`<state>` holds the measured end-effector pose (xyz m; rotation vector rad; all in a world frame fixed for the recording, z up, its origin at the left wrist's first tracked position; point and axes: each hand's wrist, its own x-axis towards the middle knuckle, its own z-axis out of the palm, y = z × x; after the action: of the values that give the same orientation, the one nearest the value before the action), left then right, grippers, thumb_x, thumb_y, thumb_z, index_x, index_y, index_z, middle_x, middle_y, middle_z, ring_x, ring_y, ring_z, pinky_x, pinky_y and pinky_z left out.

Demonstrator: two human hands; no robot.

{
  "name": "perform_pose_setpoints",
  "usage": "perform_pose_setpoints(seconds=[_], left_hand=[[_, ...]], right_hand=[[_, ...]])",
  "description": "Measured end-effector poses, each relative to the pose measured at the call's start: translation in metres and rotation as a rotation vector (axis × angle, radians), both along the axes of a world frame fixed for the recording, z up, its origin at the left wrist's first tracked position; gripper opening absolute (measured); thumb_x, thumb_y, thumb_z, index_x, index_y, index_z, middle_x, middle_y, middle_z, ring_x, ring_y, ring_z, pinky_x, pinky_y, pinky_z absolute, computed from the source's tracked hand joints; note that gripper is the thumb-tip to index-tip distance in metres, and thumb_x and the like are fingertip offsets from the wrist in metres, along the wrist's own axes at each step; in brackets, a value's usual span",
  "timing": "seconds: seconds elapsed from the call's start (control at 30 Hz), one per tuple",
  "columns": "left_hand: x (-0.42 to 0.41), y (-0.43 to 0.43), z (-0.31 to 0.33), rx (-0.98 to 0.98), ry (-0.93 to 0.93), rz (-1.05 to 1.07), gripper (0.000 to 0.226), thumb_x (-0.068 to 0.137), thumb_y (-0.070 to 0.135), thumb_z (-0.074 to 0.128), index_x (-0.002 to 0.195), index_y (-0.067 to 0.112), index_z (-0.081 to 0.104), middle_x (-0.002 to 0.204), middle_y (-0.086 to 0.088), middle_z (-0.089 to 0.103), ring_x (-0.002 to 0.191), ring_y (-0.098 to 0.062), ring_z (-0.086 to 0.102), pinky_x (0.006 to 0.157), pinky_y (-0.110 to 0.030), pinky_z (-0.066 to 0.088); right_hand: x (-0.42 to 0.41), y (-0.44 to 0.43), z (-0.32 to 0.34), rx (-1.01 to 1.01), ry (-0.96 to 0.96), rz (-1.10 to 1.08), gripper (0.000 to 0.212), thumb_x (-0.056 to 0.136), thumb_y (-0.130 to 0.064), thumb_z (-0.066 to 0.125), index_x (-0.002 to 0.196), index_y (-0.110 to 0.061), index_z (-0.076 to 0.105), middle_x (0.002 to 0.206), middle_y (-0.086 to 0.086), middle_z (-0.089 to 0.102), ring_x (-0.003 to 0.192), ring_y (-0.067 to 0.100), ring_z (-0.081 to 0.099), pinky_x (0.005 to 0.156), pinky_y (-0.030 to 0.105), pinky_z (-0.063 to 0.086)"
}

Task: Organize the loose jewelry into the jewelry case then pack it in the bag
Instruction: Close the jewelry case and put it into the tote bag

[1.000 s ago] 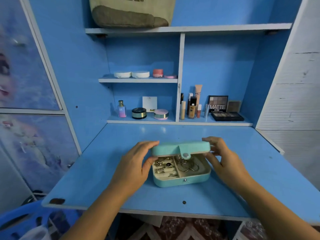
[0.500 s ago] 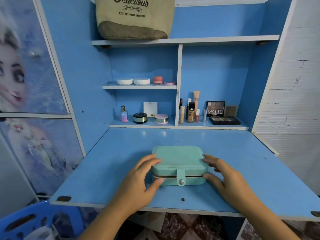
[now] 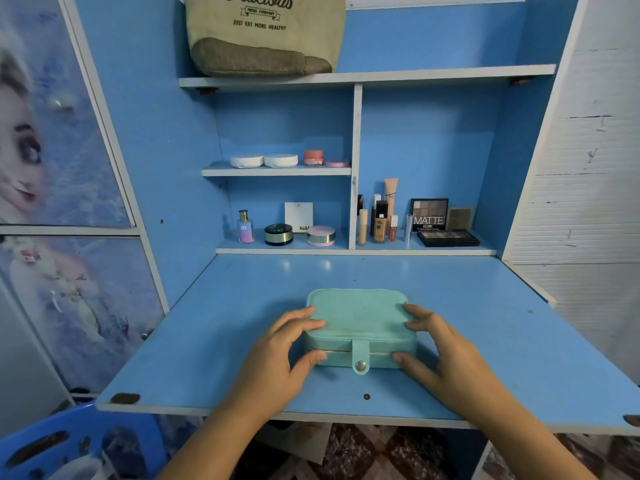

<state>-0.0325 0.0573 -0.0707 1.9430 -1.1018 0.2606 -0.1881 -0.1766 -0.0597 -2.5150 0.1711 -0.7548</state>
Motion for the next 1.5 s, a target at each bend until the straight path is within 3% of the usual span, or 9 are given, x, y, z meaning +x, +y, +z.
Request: perform_pose_setpoints(seconds=[0.07, 0.13, 0.23, 0.33, 0.4, 0.53, 0.7, 1.0, 1.5], left_hand=[[0.001, -0.001, 0.0, -0.01, -0.003, 0.002, 0.041, 0.081, 0.027, 0.077, 0.115, 0.043, 0.061, 0.132, 0.031, 0.047, 0.122, 0.008, 0.049, 0.1, -0.006, 0.035], [0.001, -0.003, 0.0, -0.025, -0.004, -0.003, 0.043, 0.08, 0.026, 0.078, 0.114, 0.045, 0.06, 0.131, 0.03, 0.048, 0.122, 0.007, 0.049, 0.102, -0.009, 0.036], [0.003, -0.005, -0.001, -0.026, 0.019, -0.029, 0.042, 0.081, 0.027, 0.077, 0.11, 0.049, 0.057, 0.136, 0.026, 0.044, 0.127, 0.005, 0.045, 0.105, -0.019, 0.04], [0.004, -0.007, 0.001, 0.021, 0.104, -0.104, 0.042, 0.086, 0.027, 0.072, 0.114, 0.051, 0.051, 0.15, 0.026, 0.03, 0.137, 0.005, 0.033, 0.11, -0.024, 0.034], [0.004, -0.008, 0.003, 0.068, 0.101, -0.139, 0.051, 0.09, 0.026, 0.067, 0.122, 0.058, 0.045, 0.154, 0.029, 0.021, 0.14, 0.009, 0.025, 0.111, -0.017, 0.027], [0.004, -0.009, 0.004, 0.103, 0.087, -0.136, 0.058, 0.091, 0.027, 0.065, 0.129, 0.064, 0.042, 0.154, 0.033, 0.016, 0.139, 0.013, 0.022, 0.106, -0.003, 0.021], [0.003, -0.01, 0.005, 0.076, 0.084, -0.116, 0.048, 0.09, 0.026, 0.067, 0.126, 0.053, 0.052, 0.153, 0.029, 0.022, 0.137, 0.013, 0.026, 0.109, -0.007, 0.024], [0.0, -0.01, 0.006, 0.062, 0.06, -0.103, 0.048, 0.09, 0.023, 0.068, 0.122, 0.054, 0.051, 0.149, 0.029, 0.031, 0.135, 0.012, 0.031, 0.106, -0.003, 0.024], [0.003, -0.01, 0.003, 0.039, 0.048, -0.112, 0.045, 0.087, 0.033, 0.066, 0.122, 0.059, 0.051, 0.149, 0.027, 0.034, 0.136, 0.006, 0.035, 0.112, -0.03, 0.036]], right_hand=[[0.001, 0.001, -0.001, 0.012, 0.029, -0.008, 0.041, 0.081, -0.049, 0.065, 0.109, -0.041, 0.036, 0.138, -0.038, 0.03, 0.113, 0.0, 0.051, 0.078, 0.01, 0.037], [0.001, 0.001, -0.002, 0.001, 0.036, -0.015, 0.041, 0.082, -0.048, 0.064, 0.11, -0.041, 0.035, 0.142, -0.035, 0.03, 0.116, 0.003, 0.051, 0.084, 0.018, 0.04], [0.004, 0.002, -0.003, -0.096, 0.024, -0.021, 0.042, 0.087, -0.048, 0.057, 0.122, -0.039, 0.036, 0.144, -0.029, 0.029, 0.126, 0.005, 0.044, 0.095, 0.019, 0.034], [0.009, 0.004, -0.003, -0.249, 0.012, -0.018, 0.051, 0.087, -0.061, 0.046, 0.133, -0.04, 0.038, 0.151, -0.017, 0.027, 0.139, 0.008, 0.027, 0.11, 0.029, 0.028], [0.012, 0.006, -0.002, -0.271, 0.004, -0.026, 0.061, 0.084, -0.072, 0.042, 0.134, -0.038, 0.042, 0.152, -0.014, 0.029, 0.143, 0.009, 0.021, 0.113, 0.032, 0.023], [0.023, 0.011, -0.001, -0.172, -0.032, -0.004, 0.071, 0.076, -0.078, 0.049, 0.127, -0.028, 0.049, 0.147, -0.013, 0.034, 0.143, 0.004, 0.018, 0.112, 0.024, 0.019], [0.029, 0.013, -0.003, -0.135, -0.069, 0.011, 0.068, 0.076, -0.074, 0.054, 0.125, -0.028, 0.051, 0.144, -0.011, 0.038, 0.142, 0.007, 0.019, 0.111, 0.022, 0.021], [0.031, 0.017, -0.004, -0.141, -0.089, -0.025, 0.068, 0.072, -0.072, 0.058, 0.124, -0.029, 0.054, 0.14, -0.008, 0.042, 0.14, 0.012, 0.025, 0.11, 0.026, 0.025], [0.035, 0.02, -0.007, -0.144, -0.101, -0.029, 0.066, 0.068, -0.063, 0.064, 0.117, -0.02, 0.059, 0.131, -0.002, 0.052, 0.136, 0.025, 0.033, 0.108, 0.036, 0.034]])
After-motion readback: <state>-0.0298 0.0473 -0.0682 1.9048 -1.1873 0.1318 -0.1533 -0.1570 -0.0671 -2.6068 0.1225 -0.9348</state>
